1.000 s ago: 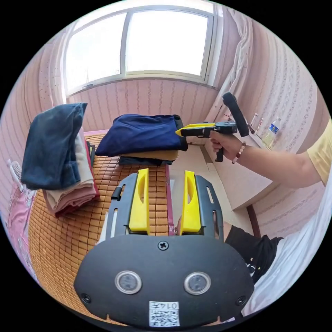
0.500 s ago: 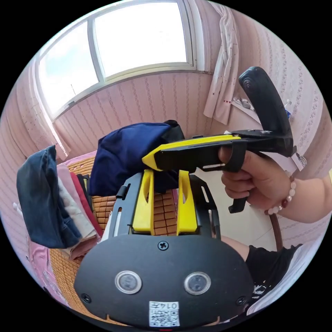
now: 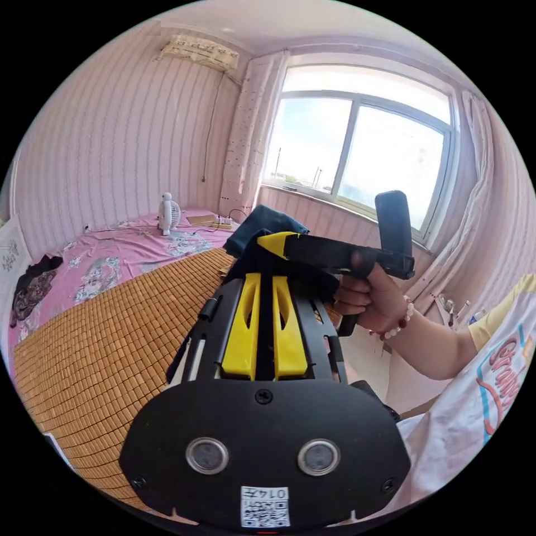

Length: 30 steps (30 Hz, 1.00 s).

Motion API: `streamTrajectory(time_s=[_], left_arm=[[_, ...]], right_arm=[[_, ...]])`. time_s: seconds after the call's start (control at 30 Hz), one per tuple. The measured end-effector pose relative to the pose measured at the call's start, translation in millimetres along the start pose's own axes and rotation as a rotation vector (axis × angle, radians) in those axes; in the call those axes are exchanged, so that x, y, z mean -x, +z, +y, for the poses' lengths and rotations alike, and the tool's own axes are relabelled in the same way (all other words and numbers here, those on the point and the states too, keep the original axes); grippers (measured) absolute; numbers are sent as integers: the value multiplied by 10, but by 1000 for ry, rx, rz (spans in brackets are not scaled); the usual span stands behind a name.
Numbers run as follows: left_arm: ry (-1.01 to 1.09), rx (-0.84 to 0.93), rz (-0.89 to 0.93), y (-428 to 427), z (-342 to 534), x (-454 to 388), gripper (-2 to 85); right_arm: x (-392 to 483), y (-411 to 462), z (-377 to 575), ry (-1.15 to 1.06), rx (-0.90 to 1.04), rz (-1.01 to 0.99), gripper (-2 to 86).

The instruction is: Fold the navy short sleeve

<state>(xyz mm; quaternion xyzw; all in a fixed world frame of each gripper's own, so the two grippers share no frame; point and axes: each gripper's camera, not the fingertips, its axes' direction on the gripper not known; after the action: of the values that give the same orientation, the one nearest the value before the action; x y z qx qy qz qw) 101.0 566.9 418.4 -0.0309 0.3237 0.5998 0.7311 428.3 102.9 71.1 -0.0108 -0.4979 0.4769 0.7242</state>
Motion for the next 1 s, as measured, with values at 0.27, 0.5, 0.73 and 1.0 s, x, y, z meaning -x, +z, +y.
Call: streamTrajectory(time_s=[0.27,0.5,0.73,1.0], left_arm=[[-192,-75,98,-815,669,637,15],[-598,153,-8,-1093,1690,1688,47],[-668,296,-8,-750,1848,2180,55],[-573,487,-99,-270,1509,2818,33]], right_arm=[[28,873,-127,-247,353,170,12],[-857,1465,409,215,611,360,44],[-537,2664,564,172,823,191,72],[-281,3841,119,-43,888,95,72]])
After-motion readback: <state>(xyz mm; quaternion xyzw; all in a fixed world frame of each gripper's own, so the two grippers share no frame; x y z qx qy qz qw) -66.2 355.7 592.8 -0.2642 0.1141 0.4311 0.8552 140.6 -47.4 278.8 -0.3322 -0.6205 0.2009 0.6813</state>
